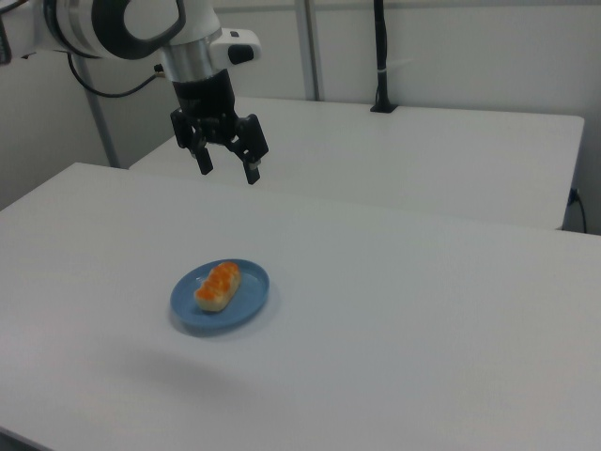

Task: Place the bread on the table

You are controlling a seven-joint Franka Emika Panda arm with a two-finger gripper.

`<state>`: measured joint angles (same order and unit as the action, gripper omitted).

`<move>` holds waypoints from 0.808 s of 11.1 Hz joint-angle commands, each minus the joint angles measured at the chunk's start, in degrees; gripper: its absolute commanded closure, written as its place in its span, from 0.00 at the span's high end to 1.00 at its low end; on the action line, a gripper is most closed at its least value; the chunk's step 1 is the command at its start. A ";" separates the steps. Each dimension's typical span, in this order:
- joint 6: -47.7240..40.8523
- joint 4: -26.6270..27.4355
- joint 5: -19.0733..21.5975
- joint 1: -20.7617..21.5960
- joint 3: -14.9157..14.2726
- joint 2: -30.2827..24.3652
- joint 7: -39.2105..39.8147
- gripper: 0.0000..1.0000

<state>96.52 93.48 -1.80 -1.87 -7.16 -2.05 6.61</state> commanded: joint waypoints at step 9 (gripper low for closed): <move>7.95 10.74 0.31 1.34 2.49 4.77 3.08 0.99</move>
<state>98.54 98.22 -1.79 -1.60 -6.07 4.18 12.05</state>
